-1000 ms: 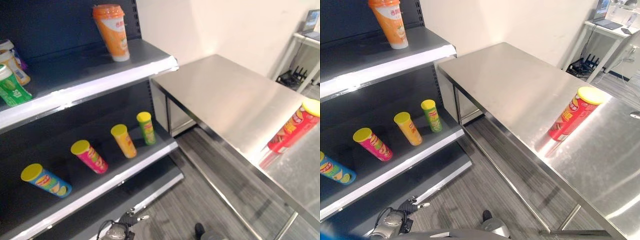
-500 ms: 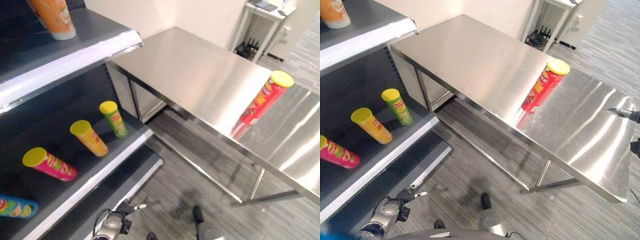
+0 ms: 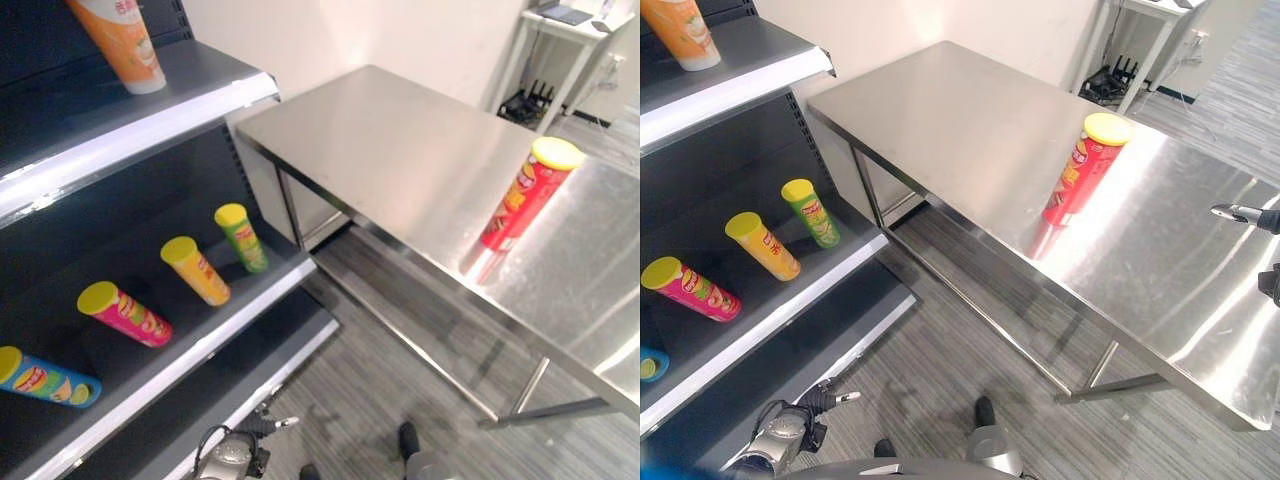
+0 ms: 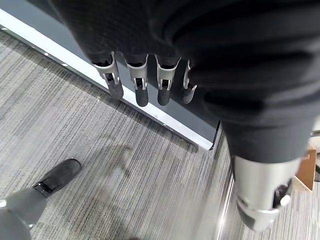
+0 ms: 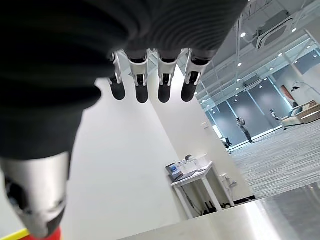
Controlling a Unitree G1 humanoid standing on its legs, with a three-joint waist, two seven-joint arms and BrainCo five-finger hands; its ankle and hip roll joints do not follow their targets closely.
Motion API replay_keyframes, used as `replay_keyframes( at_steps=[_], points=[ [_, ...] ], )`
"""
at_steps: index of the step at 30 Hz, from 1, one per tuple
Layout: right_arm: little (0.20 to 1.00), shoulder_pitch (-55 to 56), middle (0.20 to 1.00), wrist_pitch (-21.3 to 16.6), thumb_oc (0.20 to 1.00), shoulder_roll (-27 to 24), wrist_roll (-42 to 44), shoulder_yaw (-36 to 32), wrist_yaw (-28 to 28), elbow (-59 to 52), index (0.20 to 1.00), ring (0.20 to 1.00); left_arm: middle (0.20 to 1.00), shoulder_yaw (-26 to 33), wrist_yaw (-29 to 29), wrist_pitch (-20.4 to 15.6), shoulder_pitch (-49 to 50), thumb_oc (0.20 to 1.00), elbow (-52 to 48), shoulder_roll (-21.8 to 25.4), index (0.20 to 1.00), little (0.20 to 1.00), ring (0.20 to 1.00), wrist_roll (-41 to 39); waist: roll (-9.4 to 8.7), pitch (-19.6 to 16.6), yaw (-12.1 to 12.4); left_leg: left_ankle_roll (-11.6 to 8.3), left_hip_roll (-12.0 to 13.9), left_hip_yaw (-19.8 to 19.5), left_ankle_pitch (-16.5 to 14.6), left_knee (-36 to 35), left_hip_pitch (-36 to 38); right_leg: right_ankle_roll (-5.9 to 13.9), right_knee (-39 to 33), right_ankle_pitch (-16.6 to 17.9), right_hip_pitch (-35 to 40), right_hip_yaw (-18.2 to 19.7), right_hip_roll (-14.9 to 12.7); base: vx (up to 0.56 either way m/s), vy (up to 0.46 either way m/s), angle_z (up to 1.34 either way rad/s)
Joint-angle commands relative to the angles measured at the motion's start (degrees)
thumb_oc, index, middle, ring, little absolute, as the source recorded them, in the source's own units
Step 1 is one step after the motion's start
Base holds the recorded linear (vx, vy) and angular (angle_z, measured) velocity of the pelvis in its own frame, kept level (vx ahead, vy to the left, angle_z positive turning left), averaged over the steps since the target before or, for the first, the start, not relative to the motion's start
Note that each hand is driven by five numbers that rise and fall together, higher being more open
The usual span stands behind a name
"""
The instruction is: Put the goods on the table back onto the shelves and tidy them up.
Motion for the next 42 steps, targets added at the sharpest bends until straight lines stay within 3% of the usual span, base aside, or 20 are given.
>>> replay_keyframes(
  at_steps=[1,6,18,19,22,42],
  points=[
    [1.000,-6.21,1.000,-1.48,1.000,-2.48,3.61,-0.02,-0.61,3.51,1.000,1.000,1.000,1.24,1.40,-0.76,-2.96,1.000,1.07,3.57,1.000,1.000,1.000,-0.16,-2.24,-0.20,2.43,-1.83,0.68,1.88,-6.62,0.82,2.94,2.12,4.13,-8.19,0.85,0.20,-1.13,0.00,-0.114,0.24],
    [1.000,-11.53,1.000,-1.64,1.000,-1.78,8.93,6.07,1.07,7.24,1.000,1.000,1.000,1.27,1.51,-0.47,-1.56,1.000,1.11,3.19,1.000,1.000,1.000,-1.51,-1.93,-0.59,4.33,-2.67,1.66,0.82,-5.88,0.82,3.35,0.89,3.70,-9.50,2.77,-0.88,-0.12,0.01,-0.083,0.16],
    [1.000,-19.72,1.000,-0.51,1.000,-3.57,10.62,15.26,2.39,13.94,1.000,1.000,1.000,1.36,1.38,-0.39,0.28,1.000,-0.08,3.22,1.000,1.000,1.000,-4.08,-1.58,-0.61,6.74,-3.36,2.24,-1.18,-5.02,0.82,3.12,-0.07,4.17,-10.87,4.44,-3.13,0.40,0.01,-0.042,0.12],
    [1.000,-23.17,1.000,-0.33,1.000,-4.29,11.23,18.90,3.00,17.46,1.000,1.000,1.000,1.16,1.13,-0.36,1.17,1.000,-0.30,3.37,1.000,1.000,1.000,-4.62,-1.40,-0.62,7.72,-3.40,2.25,-1.88,-4.74,0.82,3.16,-0.26,4.44,-11.16,4.82,-3.73,0.47,0.03,-0.044,0.04],
    [1.000,-25.46,1.000,0.07,1.000,-4.85,11.57,21.22,3.28,20.64,1.000,1.000,1.000,0.70,1.01,-0.32,1.35,1.000,-0.69,3.50,1.000,1.000,1.000,-5.09,-1.40,-0.46,8.24,-3.49,2.28,-2.43,-4.50,0.82,3.02,-0.41,4.64,-11.35,4.94,-4.19,0.52,0.01,-0.029,0.12],
    [1.000,-29.39,1.000,0.21,1.000,-4.60,11.33,26.53,5.13,23.28,1.000,1.000,1.000,0.67,0.55,-0.39,1.89,1.000,-1.48,3.98,1.000,1.000,1.000,-6.23,-1.04,-0.51,9.81,-3.79,2.38,-4.74,-4.14,0.82,2.45,-1.05,4.43,-12.34,6.41,-6.47,0.76,0.01,-0.010,0.08]
  ],
)
